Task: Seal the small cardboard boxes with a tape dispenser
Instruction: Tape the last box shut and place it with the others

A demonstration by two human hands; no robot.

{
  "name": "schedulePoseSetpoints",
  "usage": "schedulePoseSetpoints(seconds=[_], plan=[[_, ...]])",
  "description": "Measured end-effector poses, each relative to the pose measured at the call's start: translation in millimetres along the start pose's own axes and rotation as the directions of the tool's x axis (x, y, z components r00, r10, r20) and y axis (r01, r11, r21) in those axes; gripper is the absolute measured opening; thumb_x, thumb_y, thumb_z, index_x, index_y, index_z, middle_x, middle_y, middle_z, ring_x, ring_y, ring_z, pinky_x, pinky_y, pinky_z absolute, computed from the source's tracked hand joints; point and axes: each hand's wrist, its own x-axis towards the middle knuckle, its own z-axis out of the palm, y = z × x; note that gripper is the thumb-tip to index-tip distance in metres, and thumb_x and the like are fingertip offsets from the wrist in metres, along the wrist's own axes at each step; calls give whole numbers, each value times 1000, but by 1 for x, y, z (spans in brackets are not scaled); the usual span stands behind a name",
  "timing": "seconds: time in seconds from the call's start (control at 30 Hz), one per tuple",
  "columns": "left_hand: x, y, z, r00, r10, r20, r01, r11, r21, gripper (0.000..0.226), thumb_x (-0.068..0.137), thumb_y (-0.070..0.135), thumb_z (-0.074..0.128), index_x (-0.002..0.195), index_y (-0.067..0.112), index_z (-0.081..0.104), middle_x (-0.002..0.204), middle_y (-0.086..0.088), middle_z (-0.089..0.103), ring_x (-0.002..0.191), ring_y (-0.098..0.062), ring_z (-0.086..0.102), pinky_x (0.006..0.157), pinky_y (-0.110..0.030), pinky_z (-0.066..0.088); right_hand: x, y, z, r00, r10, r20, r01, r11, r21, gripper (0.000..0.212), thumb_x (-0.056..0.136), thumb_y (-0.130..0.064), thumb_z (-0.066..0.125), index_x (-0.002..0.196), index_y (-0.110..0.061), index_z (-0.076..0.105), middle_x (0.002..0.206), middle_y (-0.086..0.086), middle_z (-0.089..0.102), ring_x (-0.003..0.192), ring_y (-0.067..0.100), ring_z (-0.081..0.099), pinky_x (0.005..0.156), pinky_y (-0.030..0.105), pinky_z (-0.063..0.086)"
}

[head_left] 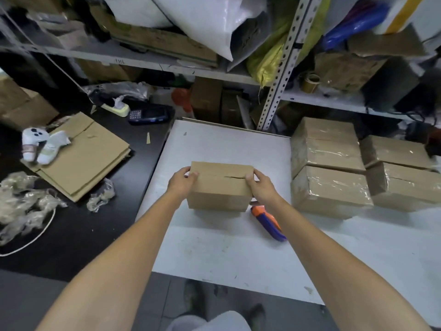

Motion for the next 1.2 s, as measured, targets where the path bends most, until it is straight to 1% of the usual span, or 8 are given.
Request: schedulePoseSetpoints(seconds=[0.1, 0.33, 0.57, 0.7, 0.83, 0.97, 1.07, 1.2], plan=[[-18, -13, 12, 999, -34, -24, 34, 999, 5, 41, 94, 42, 54, 133, 27, 54, 116, -6, 63, 105, -27, 63, 86, -41, 52, -10, 16, -7, 1000, 8, 12, -7, 1000, -3, 32, 100, -39, 50, 132, -32, 51, 108, 8, 64, 82, 24, 62, 47, 29, 52], [-35, -38, 21, 998, -41, -52, 42, 999, 16, 47, 91, 47, 59, 134, 29, 52, 118, -6, 63, 105, -27, 63, 82, -39, 52, -20, 44, -12, 999, 43, -7, -44, 998, -36, 45, 94, -43, 58, 136, -33, 45, 116, 6, 65, 101, 25, 66, 80, 51, 60], [-38, -44, 24, 998, -46, -47, 48, 998, 37, 44, 94, 38, 61, 134, 27, 47, 117, -5, 62, 103, -25, 62, 84, -41, 54, -29, 56, -28, 999, 32, 38, -35, 996, 79, 42, 96, -39, 62, 133, -25, 47, 100, 4, 69, 79, 16, 64, 72, 33, 54], [-34, -46, 23, 999, -27, -39, 29, 998, 57, 49, 94, 38, 61, 139, 26, 46, 121, -3, 61, 106, -24, 61, 88, -43, 54, -23, 86, -51, 947, -65, -315, -73, 911, -407, 38, 97, -43, 54, 127, -20, 59, 116, 6, 69, 106, 25, 62, 84, 32, 44], [-32, -52, 20, 999, -27, -21, 28, 999, 28, 50, 91, 40, 65, 137, 31, 47, 123, -1, 61, 109, -23, 62, 92, -48, 55, -19, 121, -52, 973, -100, -206, -75, 710, -700, 47, 97, -43, 51, 138, -22, 46, 121, 10, 65, 107, 32, 62, 79, 39, 53], [-31, -53, 19, 1000, -27, -16, 27, 999, 27, 50, 89, 42, 65, 135, 34, 48, 123, -1, 61, 109, -23, 63, 93, -49, 54, -17, 130, -39, 991, -106, -85, -4, 601, -799, 66, 102, -47, 38, 158, -26, 10, 119, 12, 65, 102, 35, 63, 72, 37, 49], [-34, -53, 19, 1000, -14, -15, 15, 1000, 25, 48, 90, 41, 65, 135, 33, 48, 123, -1, 60, 111, -22, 61, 94, -48, 54, -15, 136, -33, 991, -126, -37, 40, 564, -825, 84, 98, -53, 46, 158, -22, -4, 118, 9, 62, 95, 30, 65, 66, 34, 49], [-39, -54, 19, 1000, -9, -6, 9, 1000, 18, 51, 92, 39, 63, 139, 30, 45, 124, -2, 59, 110, -22, 61, 93, -46, 54, -9, 140, -34, 993, -115, -27, 32, 486, -874, 84, 99, -22, 47, 156, -21, -15, 115, 13, 62, 94, 29, 61, 73, 38, 52]])
